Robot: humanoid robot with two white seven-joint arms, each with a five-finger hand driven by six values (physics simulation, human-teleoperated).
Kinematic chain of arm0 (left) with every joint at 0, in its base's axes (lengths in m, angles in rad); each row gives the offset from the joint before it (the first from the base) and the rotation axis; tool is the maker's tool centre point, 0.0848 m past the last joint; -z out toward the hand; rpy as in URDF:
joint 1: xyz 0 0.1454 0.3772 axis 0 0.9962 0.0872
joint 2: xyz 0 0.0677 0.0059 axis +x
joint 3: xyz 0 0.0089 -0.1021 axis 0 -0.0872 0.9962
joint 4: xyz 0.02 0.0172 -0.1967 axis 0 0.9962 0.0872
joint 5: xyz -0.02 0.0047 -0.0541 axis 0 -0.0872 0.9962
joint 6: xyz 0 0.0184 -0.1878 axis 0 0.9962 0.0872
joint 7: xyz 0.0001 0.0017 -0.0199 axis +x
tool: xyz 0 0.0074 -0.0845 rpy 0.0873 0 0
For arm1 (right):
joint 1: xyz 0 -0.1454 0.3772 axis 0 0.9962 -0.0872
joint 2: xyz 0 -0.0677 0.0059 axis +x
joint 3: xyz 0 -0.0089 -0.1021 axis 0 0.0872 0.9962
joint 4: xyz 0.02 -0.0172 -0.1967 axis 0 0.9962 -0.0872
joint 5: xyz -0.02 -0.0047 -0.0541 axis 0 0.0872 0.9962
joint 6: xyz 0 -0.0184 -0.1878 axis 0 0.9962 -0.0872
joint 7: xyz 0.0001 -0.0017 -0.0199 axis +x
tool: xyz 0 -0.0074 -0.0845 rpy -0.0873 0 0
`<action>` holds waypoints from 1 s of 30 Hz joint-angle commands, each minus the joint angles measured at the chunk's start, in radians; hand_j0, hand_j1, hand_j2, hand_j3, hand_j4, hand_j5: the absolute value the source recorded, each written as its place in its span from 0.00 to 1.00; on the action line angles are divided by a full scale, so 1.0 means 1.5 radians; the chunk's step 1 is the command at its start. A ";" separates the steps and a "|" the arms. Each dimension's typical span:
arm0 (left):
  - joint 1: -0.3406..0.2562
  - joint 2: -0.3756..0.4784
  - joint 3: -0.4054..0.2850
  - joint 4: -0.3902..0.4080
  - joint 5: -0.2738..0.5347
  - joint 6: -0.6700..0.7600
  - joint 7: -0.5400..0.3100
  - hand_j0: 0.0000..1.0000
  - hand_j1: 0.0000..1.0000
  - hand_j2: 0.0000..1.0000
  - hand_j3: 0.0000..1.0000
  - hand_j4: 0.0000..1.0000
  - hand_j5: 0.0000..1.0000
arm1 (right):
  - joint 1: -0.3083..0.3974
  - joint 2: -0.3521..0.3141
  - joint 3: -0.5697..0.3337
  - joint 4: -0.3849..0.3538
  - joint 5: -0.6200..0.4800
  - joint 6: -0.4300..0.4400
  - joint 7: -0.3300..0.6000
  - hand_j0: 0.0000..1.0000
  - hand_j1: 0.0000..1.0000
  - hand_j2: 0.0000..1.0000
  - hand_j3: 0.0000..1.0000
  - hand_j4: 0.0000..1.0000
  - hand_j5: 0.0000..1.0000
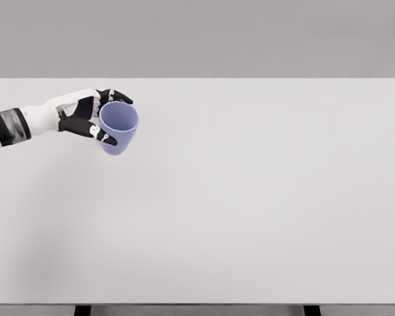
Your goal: Flip the cup with left arm and place it on the table
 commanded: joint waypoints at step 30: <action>0.050 -0.076 0.006 0.001 0.007 0.019 -0.001 0.82 0.82 0.82 0.82 0.82 0.82 | 0.000 0.000 0.000 0.000 0.000 0.000 0.000 1.00 1.00 1.00 1.00 1.00 1.00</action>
